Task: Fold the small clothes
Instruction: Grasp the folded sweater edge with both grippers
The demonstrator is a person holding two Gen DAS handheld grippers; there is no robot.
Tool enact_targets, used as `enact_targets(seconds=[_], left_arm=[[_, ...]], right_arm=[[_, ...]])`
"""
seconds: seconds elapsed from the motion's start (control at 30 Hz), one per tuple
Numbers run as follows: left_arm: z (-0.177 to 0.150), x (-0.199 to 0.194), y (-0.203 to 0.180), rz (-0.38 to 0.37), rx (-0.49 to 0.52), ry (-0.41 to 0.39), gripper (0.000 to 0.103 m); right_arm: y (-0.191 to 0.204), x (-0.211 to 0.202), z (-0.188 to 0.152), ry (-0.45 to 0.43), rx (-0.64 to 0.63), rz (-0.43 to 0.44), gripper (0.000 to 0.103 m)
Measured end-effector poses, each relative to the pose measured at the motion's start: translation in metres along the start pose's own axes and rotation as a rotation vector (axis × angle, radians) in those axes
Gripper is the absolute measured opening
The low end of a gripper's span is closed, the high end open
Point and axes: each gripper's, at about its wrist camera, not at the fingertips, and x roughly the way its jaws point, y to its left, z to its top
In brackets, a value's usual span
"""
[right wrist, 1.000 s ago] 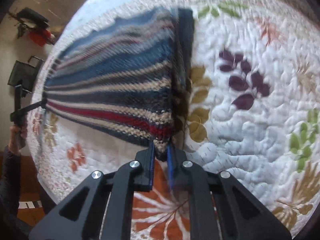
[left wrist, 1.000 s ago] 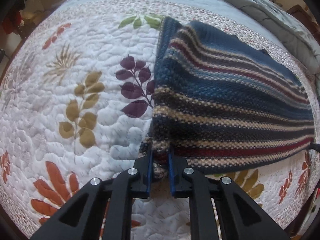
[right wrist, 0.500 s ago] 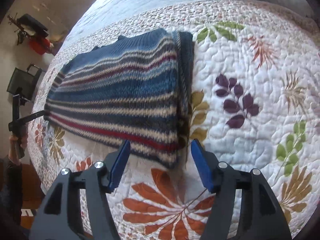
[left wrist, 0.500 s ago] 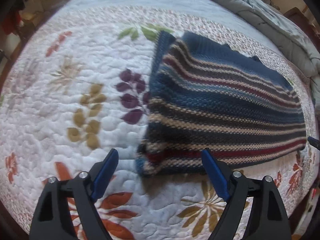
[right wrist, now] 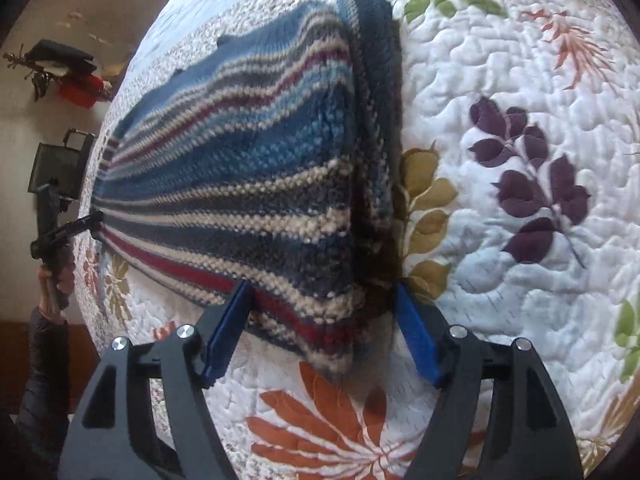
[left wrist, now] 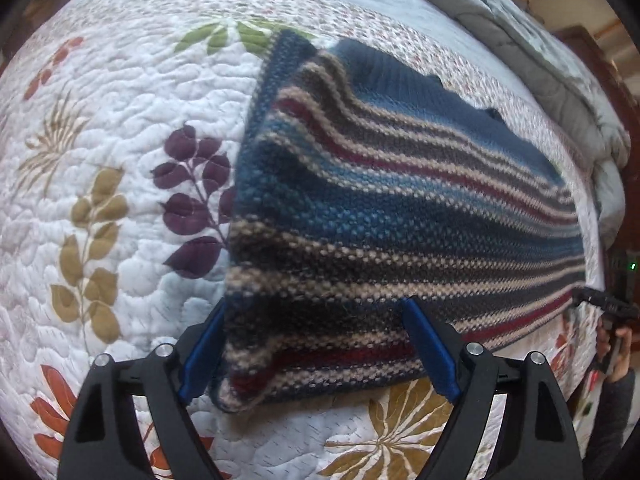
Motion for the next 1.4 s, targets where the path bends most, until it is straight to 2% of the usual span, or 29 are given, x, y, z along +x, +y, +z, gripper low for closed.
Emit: enact_targets(seconds=[0.07, 0.13, 0.17, 0.27, 0.3, 0.47, 0.53, 0.6, 0.63, 0.77, 0.87, 1.03, 1.07, 1.1, 1.13, 1.17, 1.2, 1.3, 1.4], left_arm=[[0.001, 0.006, -0.002, 0.003, 0.006, 0.006, 0.087], [0.000, 0.011, -0.004, 0.002, -0.002, 0.012, 0.088], [0.000, 0.010, -0.006, -0.006, -0.012, 0.009, 0.088], [-0.002, 0.005, -0.011, -0.119, -0.046, 0.012, 0.087], [-0.002, 0.007, -0.013, -0.123, -0.041, 0.015, 0.087], [0.012, 0.025, -0.018, -0.097, -0.061, 0.056, 0.087], [0.017, 0.028, -0.014, -0.052, -0.062, 0.066, 0.083], [0.018, 0.025, -0.004, -0.078, -0.107, 0.081, 0.076], [0.017, 0.021, 0.000, -0.091, -0.120, 0.075, 0.075], [0.008, 0.008, 0.002, -0.032, -0.084, 0.046, 0.078], [0.002, 0.016, 0.000, -0.023, -0.053, 0.078, 0.082], [0.004, 0.028, -0.021, -0.025, -0.034, 0.056, 0.081], [0.006, 0.033, -0.029, -0.014, -0.032, 0.053, 0.076], [0.008, 0.036, -0.034, -0.007, -0.032, 0.047, 0.064], [0.004, 0.034, -0.031, -0.019, -0.033, 0.042, 0.057], [0.005, 0.034, -0.029, -0.053, -0.049, 0.043, 0.043], [0.005, 0.035, -0.029, -0.103, -0.087, 0.046, 0.037], [0.007, 0.035, -0.034, -0.105, -0.113, 0.039, 0.032], [0.003, 0.025, -0.044, -0.082, -0.092, 0.013, 0.030]], right_arm=[[0.005, 0.004, 0.000, -0.012, -0.013, -0.010, 0.072], [0.009, 0.002, 0.001, -0.022, -0.018, 0.017, 0.057], [0.011, 0.002, 0.001, -0.019, -0.009, 0.048, 0.053], [0.015, 0.002, 0.000, -0.023, -0.037, 0.040, 0.053], [0.015, 0.003, 0.000, -0.022, -0.034, 0.041, 0.055], [0.011, 0.012, 0.005, -0.022, 0.021, 0.074, 0.057], [0.013, 0.011, 0.005, -0.026, 0.010, 0.064, 0.056], [0.015, 0.009, 0.002, -0.026, -0.008, 0.058, 0.056], [0.014, 0.008, 0.001, -0.025, -0.012, 0.058, 0.056], [0.013, 0.008, 0.000, -0.019, -0.016, 0.063, 0.057], [0.017, 0.010, 0.001, -0.016, -0.034, 0.043, 0.059], [0.026, 0.012, 0.002, -0.012, -0.056, -0.007, 0.059], [0.026, 0.012, 0.002, -0.011, -0.053, -0.013, 0.057], [0.026, 0.012, 0.002, -0.010, -0.051, -0.016, 0.056], [0.027, 0.012, 0.002, -0.010, -0.049, -0.019, 0.053], [0.027, 0.011, 0.002, -0.015, -0.046, -0.030, 0.045], [0.029, 0.010, 0.002, -0.020, -0.047, -0.042, 0.037], [0.036, 0.002, 0.000, -0.047, -0.059, -0.050, 0.020], [0.035, -0.013, -0.003, -0.066, -0.057, -0.046, 0.015]])
